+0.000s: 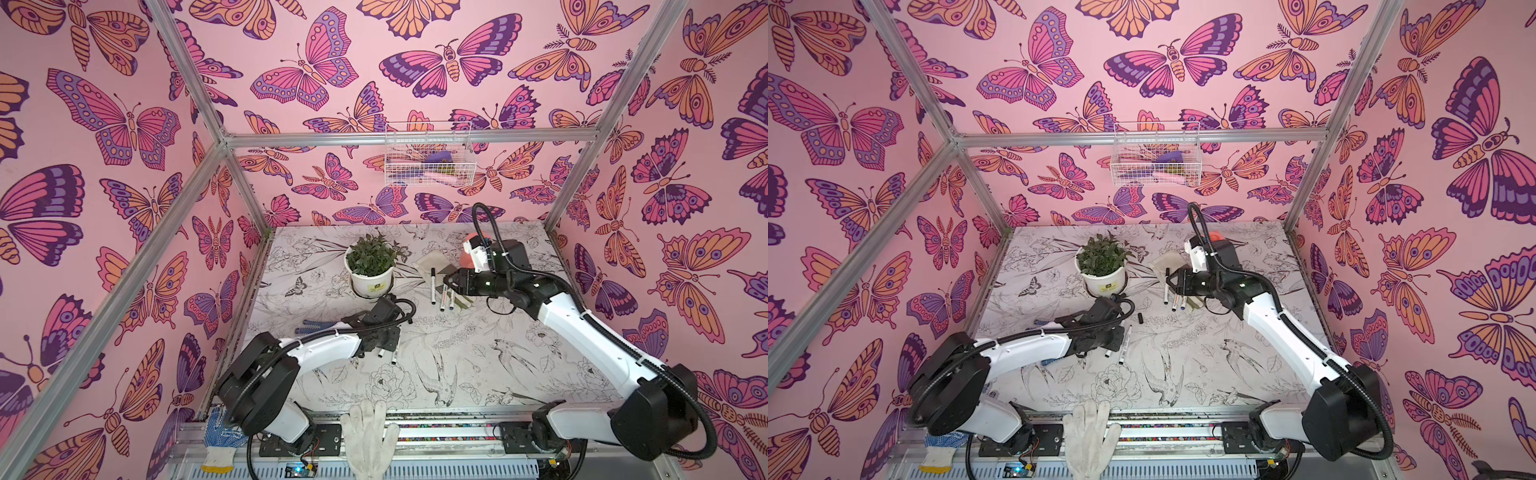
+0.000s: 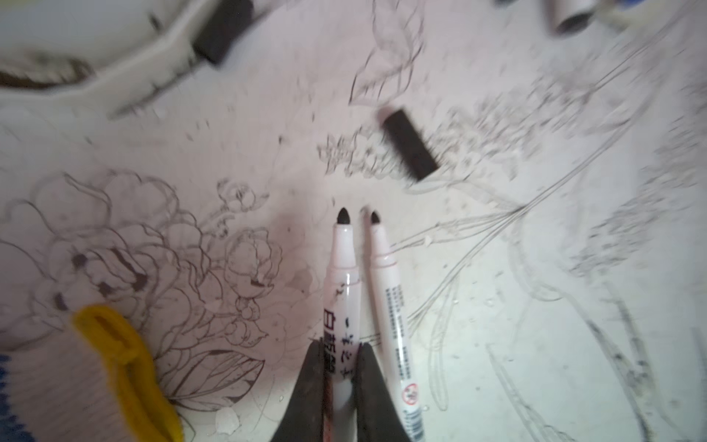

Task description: Insert the pens into the pen caps

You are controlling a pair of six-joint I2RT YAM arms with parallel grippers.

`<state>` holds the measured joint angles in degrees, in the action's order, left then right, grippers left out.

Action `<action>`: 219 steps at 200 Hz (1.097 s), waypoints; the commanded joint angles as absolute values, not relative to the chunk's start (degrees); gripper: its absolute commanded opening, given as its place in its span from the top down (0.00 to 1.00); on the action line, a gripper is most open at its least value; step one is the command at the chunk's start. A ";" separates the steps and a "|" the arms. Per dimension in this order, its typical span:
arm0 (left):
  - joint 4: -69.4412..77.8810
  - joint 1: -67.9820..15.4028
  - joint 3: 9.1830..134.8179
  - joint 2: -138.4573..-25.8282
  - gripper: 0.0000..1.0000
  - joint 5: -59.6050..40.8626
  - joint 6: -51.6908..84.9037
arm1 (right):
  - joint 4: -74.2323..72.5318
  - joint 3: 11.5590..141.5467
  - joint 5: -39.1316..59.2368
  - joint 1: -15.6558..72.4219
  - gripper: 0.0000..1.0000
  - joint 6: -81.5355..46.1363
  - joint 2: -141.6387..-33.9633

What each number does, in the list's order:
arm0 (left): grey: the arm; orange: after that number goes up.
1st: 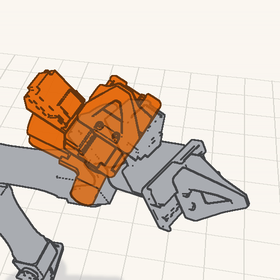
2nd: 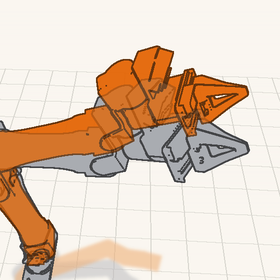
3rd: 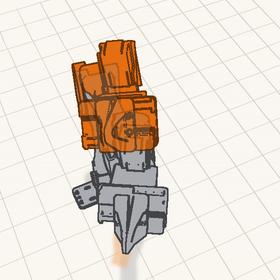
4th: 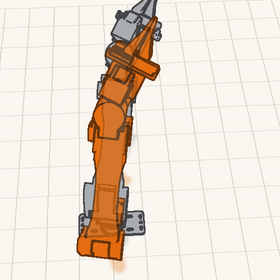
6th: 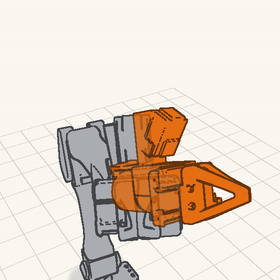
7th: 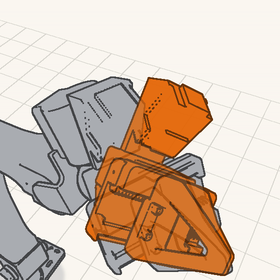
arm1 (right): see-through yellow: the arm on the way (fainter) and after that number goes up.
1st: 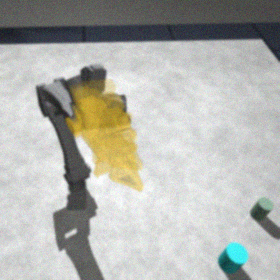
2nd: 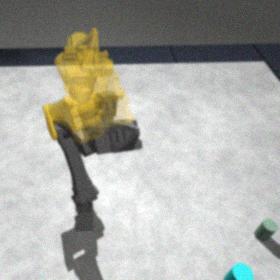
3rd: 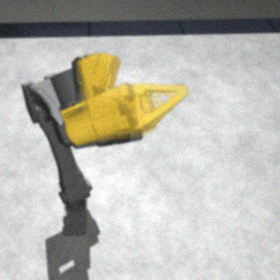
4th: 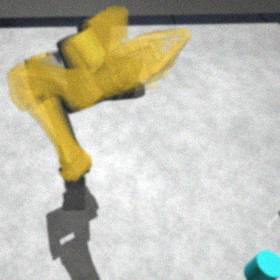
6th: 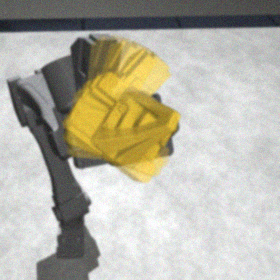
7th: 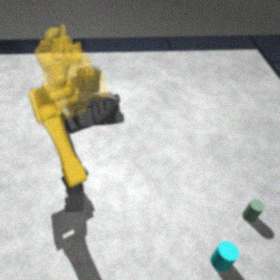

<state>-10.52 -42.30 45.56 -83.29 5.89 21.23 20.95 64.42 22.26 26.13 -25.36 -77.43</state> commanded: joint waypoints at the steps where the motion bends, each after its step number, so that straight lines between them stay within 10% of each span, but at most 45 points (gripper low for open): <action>1: 2.98 -41.84 44.24 -76.45 1.00 7.47 20.26 | 18.15 65.16 26.21 29.03 0.53 -22.90 -79.62; 141: 22.54 -44.12 39.96 -72.33 1.00 3.67 22.50 | 11.30 75.05 34.54 33.37 0.55 -26.37 -91.98; 219: 24.85 -44.92 40.43 -76.17 0.91 2.02 24.37 | 10.57 74.09 35.58 33.88 0.90 -27.45 -91.88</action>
